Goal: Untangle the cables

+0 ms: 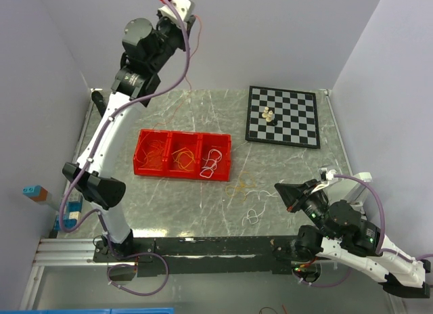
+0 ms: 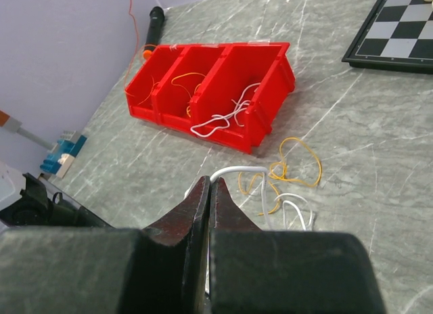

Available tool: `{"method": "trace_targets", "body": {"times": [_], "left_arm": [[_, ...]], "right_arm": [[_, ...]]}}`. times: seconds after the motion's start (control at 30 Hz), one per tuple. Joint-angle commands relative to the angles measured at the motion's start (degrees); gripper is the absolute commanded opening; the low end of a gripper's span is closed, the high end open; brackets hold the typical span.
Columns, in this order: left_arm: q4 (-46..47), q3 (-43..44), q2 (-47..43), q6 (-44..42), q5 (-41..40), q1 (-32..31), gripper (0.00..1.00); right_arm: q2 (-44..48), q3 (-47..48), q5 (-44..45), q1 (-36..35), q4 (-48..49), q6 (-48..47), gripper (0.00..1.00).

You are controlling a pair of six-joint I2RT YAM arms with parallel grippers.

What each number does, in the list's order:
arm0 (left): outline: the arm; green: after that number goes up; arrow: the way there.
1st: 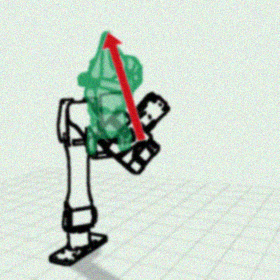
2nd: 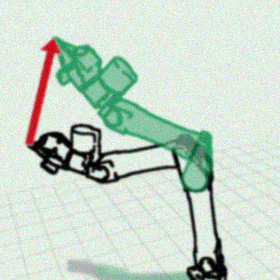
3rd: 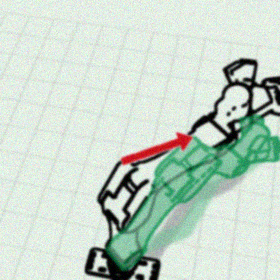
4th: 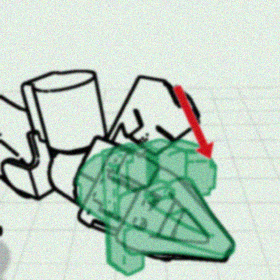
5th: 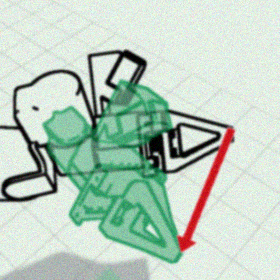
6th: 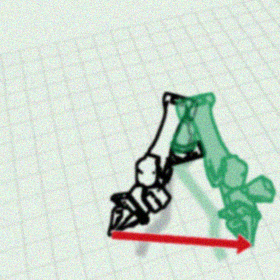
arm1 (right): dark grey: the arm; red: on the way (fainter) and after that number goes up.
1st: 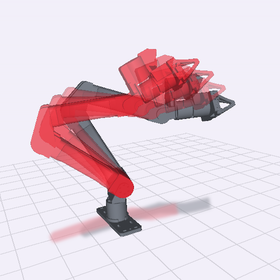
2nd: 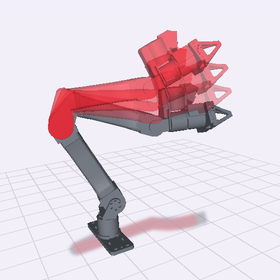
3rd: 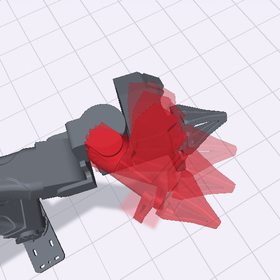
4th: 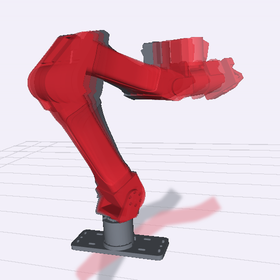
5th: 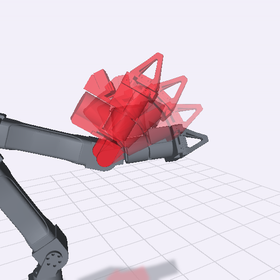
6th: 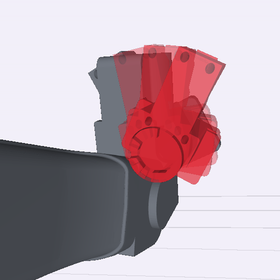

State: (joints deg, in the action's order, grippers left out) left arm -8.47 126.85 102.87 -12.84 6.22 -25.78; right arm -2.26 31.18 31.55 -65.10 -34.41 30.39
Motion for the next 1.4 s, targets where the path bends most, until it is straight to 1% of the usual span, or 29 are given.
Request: {"method": "trace_targets", "body": {"times": [0.0, 0.07, 0.23, 0.3, 0.43, 0.6, 0.67, 0.73, 0.83, 0.9, 1.03, 1.17, 1.3, 1.37], "left_arm": [[7.2, 0.4, -2.8, -3.3, 1.8, -1.6, 0.01], [6.8, 1.5, -1.9, -3.0, 1.2, -1.5, 0.01], [7.9, -2.8, -2.1, -1.0, 1.2, -0.5, 0.01], [6.5, -3.4, -1.7, 1.4, 2.0, 1.3, 0.01], [6.3, -6.3, -1.9, 6.2, 3.4, 7.3, 0.01], [7.7, -13.5, -4.1, 9.8, 5.0, 14.3, 0.01], [7.2, -16.4, -5.0, 10.6, 5.9, 15.8, 0.01], [8.0, -21.3, -6.9, 10.6, 6.3, 16.4, 0.01], [11.4, -30.6, -12.2, 9.5, 7.0, 16.7, 0.01], [11.0, -34.5, -14.4, 8.1, 7.0, 16.7, 0.01], [8.6, -38.9, -17.5, 5.9, 8.3, 17.0, 0.01], [2.7, -42.1, -20.2, 2.5, 9.6, 17.0, 0.01], [-3.4, -45.8, -22.1, -0.6, 5.5, 17.3, 0.01], [-4.1, -49.0, -23.8, -1.7, 3.5, 17.8, 0.01]], "right_arm": [[1.7, 1.4, 1.3, -0.3, 0.7, 0.4, 0.00], [1.7, 1.0, 1.4, -0.3, 1.0, 0.4, 0.00], [1.7, 1.6, 1.7, -0.4, 0.1, 0.2, 0.00], [3.4, 2.0, 1.8, -0.3, -0.6, 0.3, 0.00], [5.0, 2.0, 2.2, -0.3, -2.1, 0.8, 0.00], [6.0, 1.7, 2.6, -0.3, -3.1, 1.2, 0.00], [6.0, 1.7, 2.6, -0.3, -2.8, 1.2, 0.00], [5.2, 1.9, 2.4, -0.4, -2.2, 1.0, 0.00], [4.3, 1.8, 2.1, -0.3, -1.5, 0.9, 0.00], [3.8, 1.6, 2.0, -0.4, -0.9, 0.8, 0.00], [3.1, 1.3, 1.9, -0.4, -0.4, 0.6, 0.00], [2.5, 1.6, 1.9, -0.3, -0.4, 0.7, 0.00], [3.1, 1.6, 1.8, -0.3, -0.5, 0.8, 0.00], [3.1, 1.6, 1.8, -0.3, -0.7, 0.8, 0.00]]}}
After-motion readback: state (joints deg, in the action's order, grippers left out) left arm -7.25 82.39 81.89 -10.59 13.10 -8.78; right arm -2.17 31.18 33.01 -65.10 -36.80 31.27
